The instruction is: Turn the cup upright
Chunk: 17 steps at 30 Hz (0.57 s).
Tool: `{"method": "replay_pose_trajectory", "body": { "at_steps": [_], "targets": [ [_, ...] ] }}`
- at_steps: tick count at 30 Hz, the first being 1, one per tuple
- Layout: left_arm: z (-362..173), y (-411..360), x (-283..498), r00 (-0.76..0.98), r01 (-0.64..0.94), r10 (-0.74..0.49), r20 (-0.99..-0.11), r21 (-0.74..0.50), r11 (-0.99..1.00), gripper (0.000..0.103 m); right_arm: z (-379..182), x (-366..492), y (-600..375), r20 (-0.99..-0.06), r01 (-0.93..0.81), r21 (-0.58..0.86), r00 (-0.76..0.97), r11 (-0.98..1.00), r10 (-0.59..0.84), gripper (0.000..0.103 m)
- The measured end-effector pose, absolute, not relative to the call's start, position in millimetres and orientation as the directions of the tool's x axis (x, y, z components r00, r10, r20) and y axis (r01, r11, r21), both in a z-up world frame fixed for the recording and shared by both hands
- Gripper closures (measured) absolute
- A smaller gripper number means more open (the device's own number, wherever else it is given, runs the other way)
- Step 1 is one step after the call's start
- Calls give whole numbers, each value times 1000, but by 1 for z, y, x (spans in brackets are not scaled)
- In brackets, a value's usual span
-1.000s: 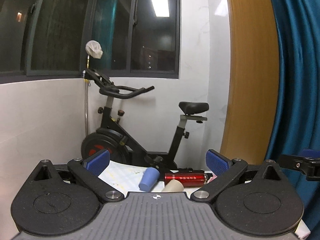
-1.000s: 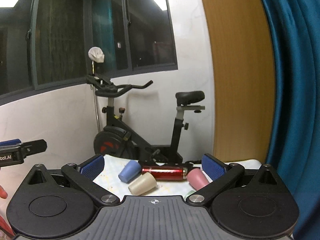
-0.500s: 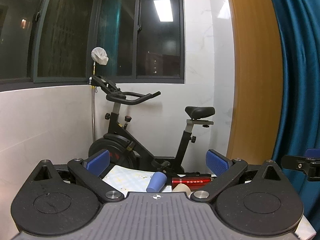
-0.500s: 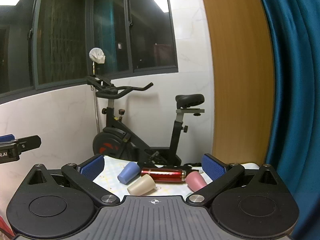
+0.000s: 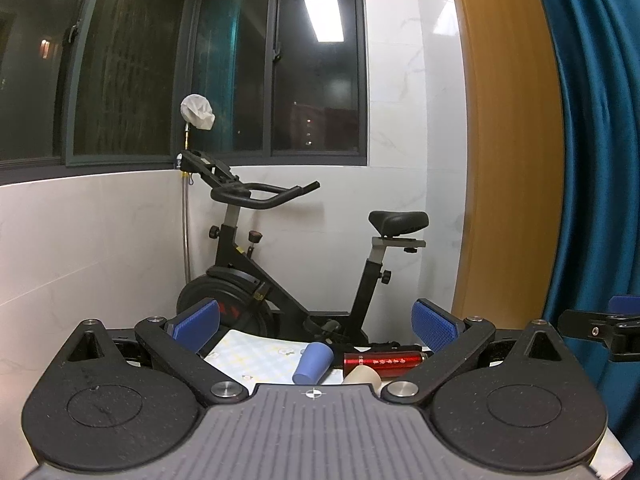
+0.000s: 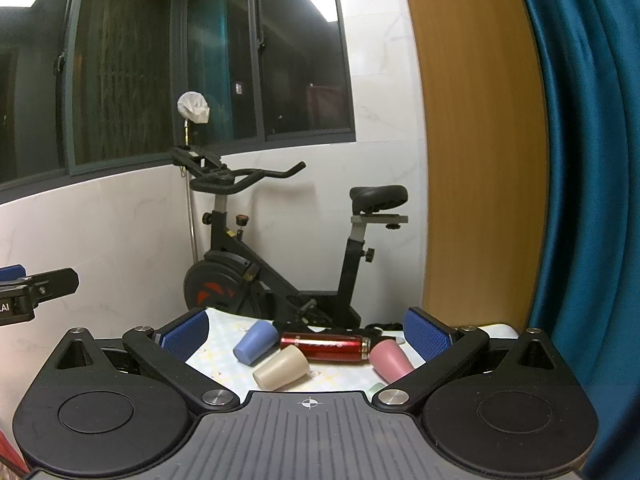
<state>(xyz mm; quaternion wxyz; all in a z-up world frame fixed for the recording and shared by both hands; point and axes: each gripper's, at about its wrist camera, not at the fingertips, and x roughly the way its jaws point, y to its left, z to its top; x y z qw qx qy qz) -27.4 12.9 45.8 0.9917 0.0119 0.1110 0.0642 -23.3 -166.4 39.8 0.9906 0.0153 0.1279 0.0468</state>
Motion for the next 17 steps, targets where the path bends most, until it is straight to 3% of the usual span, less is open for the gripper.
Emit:
{"method": "replay_pose_trajectory", "body": {
  "at_steps": [17],
  "targets": [
    [45,16,-27,967,-112,117,-225,35,993,0,40,-25,-165,-254,-88,42,962,995,96,0]
  ]
}}
